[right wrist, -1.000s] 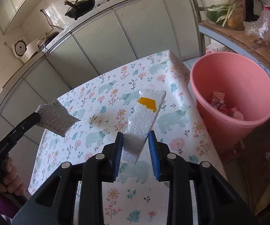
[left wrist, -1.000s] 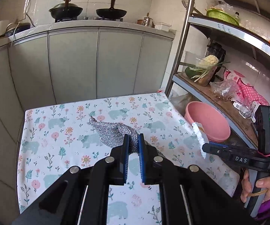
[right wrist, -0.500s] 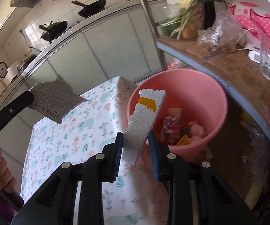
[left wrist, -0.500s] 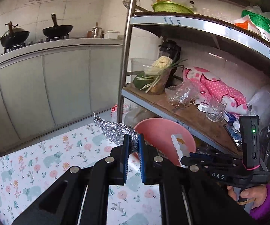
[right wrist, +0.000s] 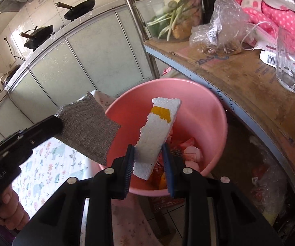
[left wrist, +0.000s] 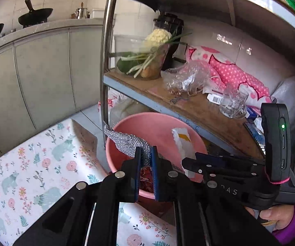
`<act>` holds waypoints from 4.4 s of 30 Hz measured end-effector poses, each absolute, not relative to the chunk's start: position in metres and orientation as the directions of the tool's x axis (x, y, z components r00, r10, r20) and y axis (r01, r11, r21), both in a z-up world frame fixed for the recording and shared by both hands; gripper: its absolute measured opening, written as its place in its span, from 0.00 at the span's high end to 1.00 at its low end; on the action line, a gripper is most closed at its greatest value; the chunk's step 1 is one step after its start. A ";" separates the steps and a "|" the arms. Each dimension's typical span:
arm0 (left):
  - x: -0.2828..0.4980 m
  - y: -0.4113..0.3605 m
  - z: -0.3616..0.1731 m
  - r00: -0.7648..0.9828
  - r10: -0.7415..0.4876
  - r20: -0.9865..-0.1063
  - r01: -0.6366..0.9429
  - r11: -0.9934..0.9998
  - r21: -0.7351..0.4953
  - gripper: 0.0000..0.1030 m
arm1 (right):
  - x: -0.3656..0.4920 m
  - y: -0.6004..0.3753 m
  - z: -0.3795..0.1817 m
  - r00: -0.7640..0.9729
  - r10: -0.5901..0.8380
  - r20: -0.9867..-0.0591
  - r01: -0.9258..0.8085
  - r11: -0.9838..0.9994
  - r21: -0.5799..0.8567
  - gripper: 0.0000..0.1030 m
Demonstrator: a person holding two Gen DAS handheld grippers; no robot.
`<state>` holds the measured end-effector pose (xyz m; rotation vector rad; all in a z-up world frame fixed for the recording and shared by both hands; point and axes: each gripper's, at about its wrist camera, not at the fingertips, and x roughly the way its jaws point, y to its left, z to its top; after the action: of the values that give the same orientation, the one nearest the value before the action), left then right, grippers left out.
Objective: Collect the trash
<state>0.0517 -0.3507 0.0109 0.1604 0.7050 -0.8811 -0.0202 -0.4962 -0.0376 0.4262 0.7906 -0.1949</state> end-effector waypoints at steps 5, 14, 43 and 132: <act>0.056 -0.366 -0.010 0.405 -0.632 -0.661 0.755 0.639 -0.149 0.91 | -0.010 -0.504 -0.050 0.678 -0.030 -0.735 0.344 0.896 0.281 0.72; 0.059 -0.367 -0.018 0.406 -0.618 -0.673 0.738 0.656 -0.158 0.87 | -0.009 -0.505 -0.056 0.658 -0.056 -0.751 0.355 0.902 0.244 0.71; 0.018 -0.322 0.006 0.464 -0.576 -0.673 0.655 0.735 -0.178 0.66 | -0.062 -0.449 -0.012 0.721 -0.073 -0.689 0.272 0.945 0.184 0.55; -0.040 -0.242 0.023 0.593 -0.506 -0.626 0.530 0.831 -0.170 0.66 | -0.099 -0.367 -0.002 0.714 -0.126 -0.689 0.240 0.968 0.072 0.48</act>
<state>-0.0396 -0.2417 0.0229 0.0360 0.7164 -0.6024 -0.0987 -0.3668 -0.0018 0.1603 0.7492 -0.2038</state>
